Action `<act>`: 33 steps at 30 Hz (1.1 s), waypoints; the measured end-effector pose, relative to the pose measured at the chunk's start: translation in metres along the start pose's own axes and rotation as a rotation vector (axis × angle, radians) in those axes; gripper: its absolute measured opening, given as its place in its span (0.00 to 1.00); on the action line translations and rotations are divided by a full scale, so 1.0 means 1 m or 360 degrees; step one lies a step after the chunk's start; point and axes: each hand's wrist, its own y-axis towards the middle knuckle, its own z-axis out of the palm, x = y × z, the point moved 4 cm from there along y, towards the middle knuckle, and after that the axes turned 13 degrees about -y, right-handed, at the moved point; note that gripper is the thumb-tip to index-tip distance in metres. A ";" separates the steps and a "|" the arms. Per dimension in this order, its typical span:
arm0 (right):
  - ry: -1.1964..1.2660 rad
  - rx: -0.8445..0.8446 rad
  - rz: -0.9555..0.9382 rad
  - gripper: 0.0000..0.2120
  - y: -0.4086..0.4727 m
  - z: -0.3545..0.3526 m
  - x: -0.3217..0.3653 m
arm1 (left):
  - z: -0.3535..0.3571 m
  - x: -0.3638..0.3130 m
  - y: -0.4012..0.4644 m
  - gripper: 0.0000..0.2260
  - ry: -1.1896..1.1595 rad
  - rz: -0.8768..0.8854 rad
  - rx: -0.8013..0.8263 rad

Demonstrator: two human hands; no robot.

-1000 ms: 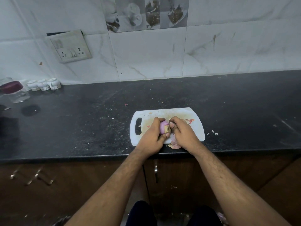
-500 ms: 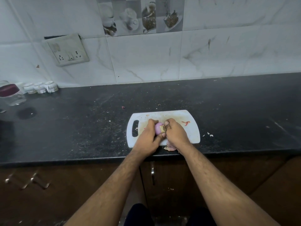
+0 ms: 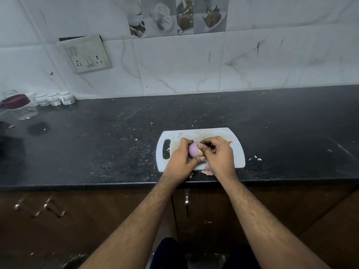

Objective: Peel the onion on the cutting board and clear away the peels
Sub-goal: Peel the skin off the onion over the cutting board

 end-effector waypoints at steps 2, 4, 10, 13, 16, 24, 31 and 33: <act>-0.0068 -0.0033 -0.0021 0.02 -0.002 0.001 0.002 | 0.001 0.002 0.000 0.20 -0.0024 -0.0015 -0.0012; -0.0153 -0.0068 -0.0060 0.01 -0.006 0.001 0.005 | 0.002 0.003 -0.001 0.20 -0.0035 -0.0019 -0.0036; -0.0170 -0.0014 -0.0138 0.03 -0.007 0.000 0.008 | 0.002 0.003 -0.004 0.22 0.0039 0.0018 -0.0195; -0.0120 0.0057 -0.0100 0.04 -0.007 0.002 0.007 | 0.000 0.008 -0.002 0.26 0.0023 -0.0009 -0.0229; -0.0062 0.0159 -0.0048 0.05 -0.004 0.004 0.007 | -0.002 0.007 0.000 0.33 0.0213 0.0015 -0.0215; -0.0298 0.0154 -0.0239 0.07 -0.005 0.005 0.015 | 0.004 0.001 -0.001 0.27 0.0570 0.0124 -0.0140; -0.0505 0.0205 -0.0387 0.07 -0.004 0.010 0.019 | 0.006 -0.004 -0.003 0.22 0.0617 0.0184 -0.0130; -0.0526 0.0217 -0.0384 0.06 -0.006 0.012 0.019 | 0.006 -0.005 -0.003 0.22 0.0624 0.0186 -0.0133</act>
